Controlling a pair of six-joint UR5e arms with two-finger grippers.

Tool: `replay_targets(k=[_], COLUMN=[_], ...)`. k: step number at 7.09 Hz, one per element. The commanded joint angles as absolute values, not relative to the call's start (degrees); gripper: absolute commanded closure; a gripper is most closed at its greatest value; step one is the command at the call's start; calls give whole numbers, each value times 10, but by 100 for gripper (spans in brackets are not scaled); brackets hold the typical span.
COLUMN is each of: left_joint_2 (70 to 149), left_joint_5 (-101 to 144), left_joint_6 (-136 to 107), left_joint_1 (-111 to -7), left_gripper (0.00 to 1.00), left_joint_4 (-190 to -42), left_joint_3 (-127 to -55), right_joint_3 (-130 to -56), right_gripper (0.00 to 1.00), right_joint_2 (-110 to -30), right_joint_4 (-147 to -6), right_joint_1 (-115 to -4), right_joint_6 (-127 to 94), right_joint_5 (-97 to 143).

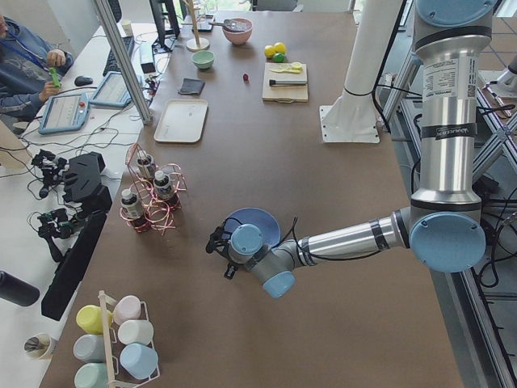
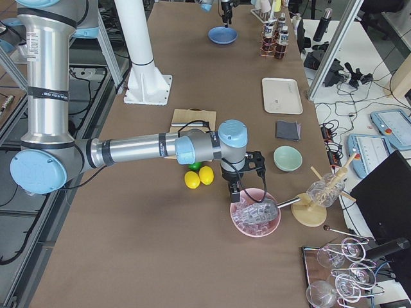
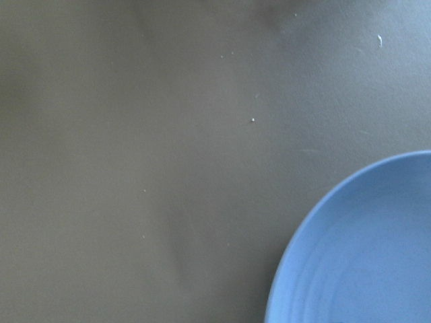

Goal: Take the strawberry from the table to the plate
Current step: 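Reach the left gripper down to the rim of the light-blue plate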

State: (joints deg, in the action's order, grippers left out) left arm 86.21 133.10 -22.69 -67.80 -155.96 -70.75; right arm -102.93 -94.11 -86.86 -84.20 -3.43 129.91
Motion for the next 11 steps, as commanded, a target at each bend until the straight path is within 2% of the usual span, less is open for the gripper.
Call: replay_targets(k=[1, 2, 3, 4, 5, 6, 7, 9, 11], left_joint_2=[858, 859, 859, 860, 860, 861, 864, 882, 948], left_joint_5=[1332, 1332, 1332, 1332, 1332, 1332, 1336, 1404, 1395], left_joint_6=[-229, -229, -229, -229, -229, -229, -261, -427, -539], left_joint_1=[-664, -659, -658, -658, -658, -658, -658, -658, -623], left_gripper=[47, 48, 57, 69, 87, 100, 100, 100, 100], left_joint_4=[-1565, -1565, -1564, -1564, -1564, -1564, -1564, -1559, -1559], left_joint_3=[-707, -707, -707, -707, -707, -708, -725, -805, -823], right_joint_3=[-1029, -1028, -1028, -1027, -1027, -1027, -1027, -1027, -1027], right_gripper=[0, 0, 0, 0, 0, 0, 0, 0, 0], right_joint_2=[-941, -941, -941, -941, -941, -940, -941, -940, -941], right_joint_4=[-868, -867, -867, -867, -867, -867, -867, -867, -867], right_joint_1=[-842, -842, -842, -842, -842, -842, -842, -842, -842], right_joint_6=[-34, -34, -34, -34, -34, -34, -35, -35, -35], right_joint_5=[1299, 1300, 1299, 1299, 1299, 1299, 1300, 1299, 1300])
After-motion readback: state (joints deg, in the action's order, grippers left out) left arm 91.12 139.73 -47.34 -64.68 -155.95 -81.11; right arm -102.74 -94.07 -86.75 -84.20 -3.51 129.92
